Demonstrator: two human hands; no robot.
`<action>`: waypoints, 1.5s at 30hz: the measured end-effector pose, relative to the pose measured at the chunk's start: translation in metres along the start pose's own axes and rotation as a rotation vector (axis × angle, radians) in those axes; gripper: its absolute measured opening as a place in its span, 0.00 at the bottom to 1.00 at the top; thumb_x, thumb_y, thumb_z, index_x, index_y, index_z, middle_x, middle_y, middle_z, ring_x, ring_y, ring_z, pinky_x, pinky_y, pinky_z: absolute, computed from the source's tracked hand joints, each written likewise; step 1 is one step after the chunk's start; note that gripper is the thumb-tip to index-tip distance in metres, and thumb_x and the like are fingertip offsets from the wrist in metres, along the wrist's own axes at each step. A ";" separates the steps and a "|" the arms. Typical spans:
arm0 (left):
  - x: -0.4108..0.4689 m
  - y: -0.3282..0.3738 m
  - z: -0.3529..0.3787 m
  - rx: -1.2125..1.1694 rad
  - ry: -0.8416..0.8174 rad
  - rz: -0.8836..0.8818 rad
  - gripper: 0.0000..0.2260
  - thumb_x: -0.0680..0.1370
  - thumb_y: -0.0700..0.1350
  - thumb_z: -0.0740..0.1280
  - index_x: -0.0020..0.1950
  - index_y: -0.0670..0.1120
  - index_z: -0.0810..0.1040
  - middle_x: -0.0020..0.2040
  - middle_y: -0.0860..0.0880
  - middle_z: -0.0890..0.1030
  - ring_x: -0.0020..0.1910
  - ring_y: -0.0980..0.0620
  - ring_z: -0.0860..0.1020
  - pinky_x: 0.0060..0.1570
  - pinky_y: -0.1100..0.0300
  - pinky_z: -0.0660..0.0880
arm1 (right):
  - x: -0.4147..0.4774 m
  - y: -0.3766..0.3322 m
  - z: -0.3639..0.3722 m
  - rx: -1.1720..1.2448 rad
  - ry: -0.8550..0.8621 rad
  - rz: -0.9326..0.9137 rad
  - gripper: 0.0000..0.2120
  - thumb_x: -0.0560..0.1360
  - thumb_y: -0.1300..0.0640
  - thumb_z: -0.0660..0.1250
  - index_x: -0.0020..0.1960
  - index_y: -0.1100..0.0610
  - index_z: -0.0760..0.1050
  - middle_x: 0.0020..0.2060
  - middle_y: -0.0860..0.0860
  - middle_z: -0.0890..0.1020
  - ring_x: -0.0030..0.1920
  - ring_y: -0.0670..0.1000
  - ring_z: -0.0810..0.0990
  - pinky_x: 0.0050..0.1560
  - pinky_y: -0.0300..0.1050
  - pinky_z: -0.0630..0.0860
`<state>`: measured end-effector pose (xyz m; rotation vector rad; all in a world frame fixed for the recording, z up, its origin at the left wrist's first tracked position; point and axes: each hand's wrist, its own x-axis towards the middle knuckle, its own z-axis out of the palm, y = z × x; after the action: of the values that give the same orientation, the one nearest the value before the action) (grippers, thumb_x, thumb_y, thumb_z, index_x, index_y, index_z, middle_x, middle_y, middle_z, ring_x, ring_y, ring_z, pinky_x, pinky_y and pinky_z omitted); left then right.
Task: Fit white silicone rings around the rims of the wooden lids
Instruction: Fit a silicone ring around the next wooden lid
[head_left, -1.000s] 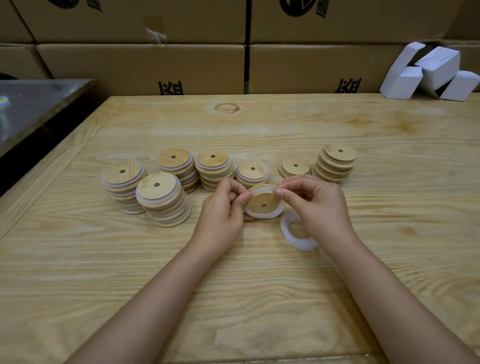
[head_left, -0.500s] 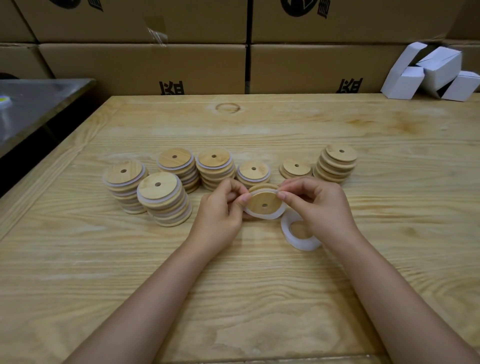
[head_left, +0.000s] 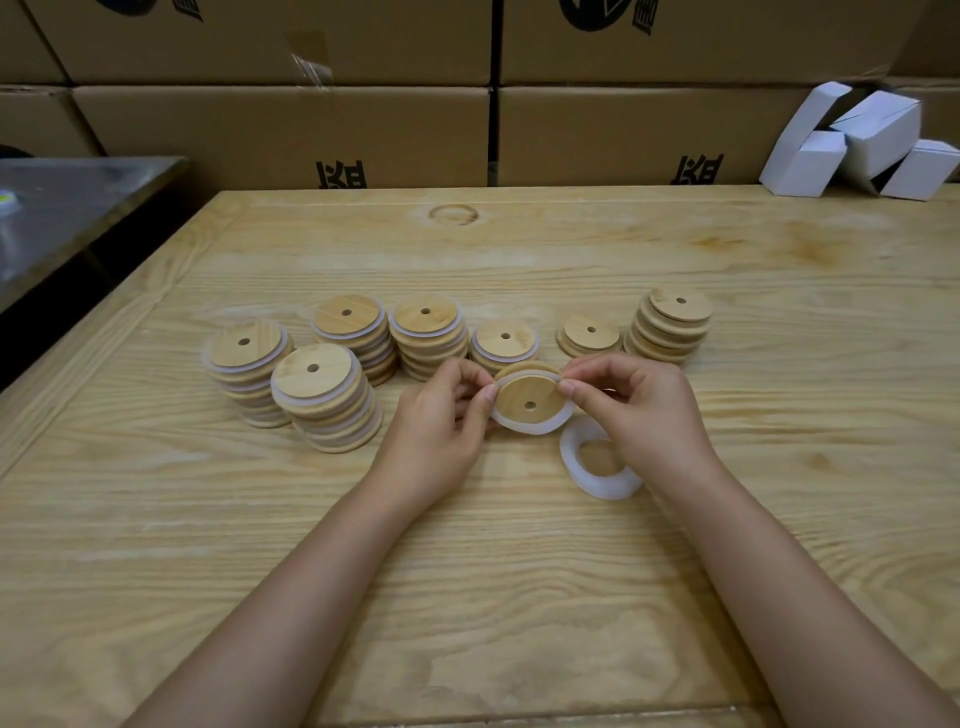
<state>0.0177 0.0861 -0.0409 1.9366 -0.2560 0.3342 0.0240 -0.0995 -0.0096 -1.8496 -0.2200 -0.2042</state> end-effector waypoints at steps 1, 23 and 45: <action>0.000 0.000 0.000 0.015 0.001 0.015 0.10 0.78 0.41 0.64 0.44 0.56 0.71 0.42 0.55 0.81 0.41 0.58 0.82 0.45 0.58 0.80 | 0.000 0.000 0.000 -0.001 0.003 0.003 0.08 0.71 0.63 0.72 0.38 0.51 0.80 0.38 0.42 0.83 0.43 0.40 0.81 0.45 0.30 0.75; 0.001 0.012 -0.001 -0.070 -0.022 -0.051 0.08 0.75 0.37 0.68 0.48 0.50 0.78 0.43 0.55 0.83 0.44 0.60 0.81 0.47 0.59 0.79 | -0.007 -0.005 0.015 -0.128 0.023 -0.207 0.05 0.71 0.66 0.70 0.42 0.57 0.80 0.42 0.47 0.81 0.43 0.43 0.80 0.47 0.35 0.76; 0.005 0.011 -0.001 -0.516 0.000 -0.230 0.09 0.78 0.32 0.60 0.48 0.45 0.75 0.43 0.49 0.82 0.43 0.58 0.82 0.42 0.63 0.79 | -0.006 -0.012 0.015 0.063 0.010 0.030 0.11 0.70 0.64 0.72 0.35 0.49 0.79 0.38 0.44 0.85 0.41 0.43 0.83 0.45 0.33 0.77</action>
<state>0.0184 0.0832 -0.0292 1.4371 -0.1020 0.1000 0.0160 -0.0822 -0.0042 -1.7875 -0.1891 -0.1838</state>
